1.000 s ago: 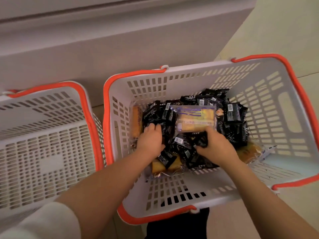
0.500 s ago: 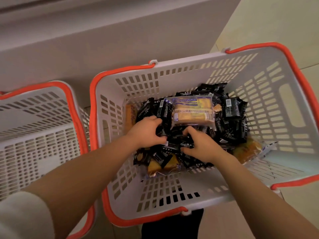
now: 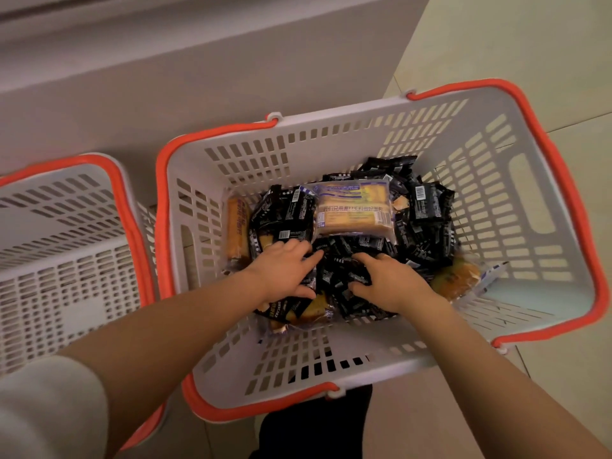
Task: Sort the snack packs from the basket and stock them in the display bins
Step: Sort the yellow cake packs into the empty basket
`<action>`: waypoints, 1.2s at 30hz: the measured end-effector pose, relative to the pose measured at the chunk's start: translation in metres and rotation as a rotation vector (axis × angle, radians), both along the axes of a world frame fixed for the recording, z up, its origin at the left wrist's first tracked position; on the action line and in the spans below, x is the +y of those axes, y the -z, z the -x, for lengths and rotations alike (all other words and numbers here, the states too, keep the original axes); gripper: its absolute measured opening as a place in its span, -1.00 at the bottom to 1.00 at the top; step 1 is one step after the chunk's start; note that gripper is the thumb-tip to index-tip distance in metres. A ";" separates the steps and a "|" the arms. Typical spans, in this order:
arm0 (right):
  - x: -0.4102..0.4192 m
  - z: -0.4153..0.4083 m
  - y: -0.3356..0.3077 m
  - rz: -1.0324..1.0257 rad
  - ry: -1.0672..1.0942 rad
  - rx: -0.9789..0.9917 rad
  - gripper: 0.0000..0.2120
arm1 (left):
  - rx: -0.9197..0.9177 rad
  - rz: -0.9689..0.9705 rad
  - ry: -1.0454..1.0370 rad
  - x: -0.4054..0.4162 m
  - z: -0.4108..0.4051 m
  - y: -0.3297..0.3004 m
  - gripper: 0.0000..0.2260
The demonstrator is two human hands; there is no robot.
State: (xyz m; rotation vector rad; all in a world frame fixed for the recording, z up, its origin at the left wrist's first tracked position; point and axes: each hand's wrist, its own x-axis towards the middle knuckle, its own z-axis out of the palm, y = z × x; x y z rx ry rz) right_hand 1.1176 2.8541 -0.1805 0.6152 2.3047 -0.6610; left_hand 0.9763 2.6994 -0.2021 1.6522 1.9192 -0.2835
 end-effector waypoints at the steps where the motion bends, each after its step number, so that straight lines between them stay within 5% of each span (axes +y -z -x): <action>1: 0.003 0.000 0.000 0.028 0.019 0.005 -0.44 | -0.009 0.013 -0.003 -0.001 -0.001 0.001 -0.29; 12: -0.005 -0.009 0.002 0.020 -0.124 -0.051 -0.43 | 0.045 -0.003 -0.033 0.006 -0.005 -0.005 -0.34; 20: -0.016 -0.005 -0.020 -0.042 -0.086 0.090 -0.56 | -0.108 -0.020 -0.234 -0.017 -0.007 -0.038 -0.50; 24: -0.034 0.006 -0.067 0.039 0.131 0.374 -0.52 | -0.230 -0.324 -0.576 -0.046 0.002 -0.090 -0.52; 28: -0.072 0.051 -0.131 0.106 0.033 0.600 -0.54 | -0.223 -0.639 -0.939 -0.100 0.020 -0.139 -0.60; 36: -0.200 0.150 -0.173 0.093 -0.481 0.493 -0.50 | -0.397 -0.561 -1.821 -0.229 0.047 -0.148 -0.69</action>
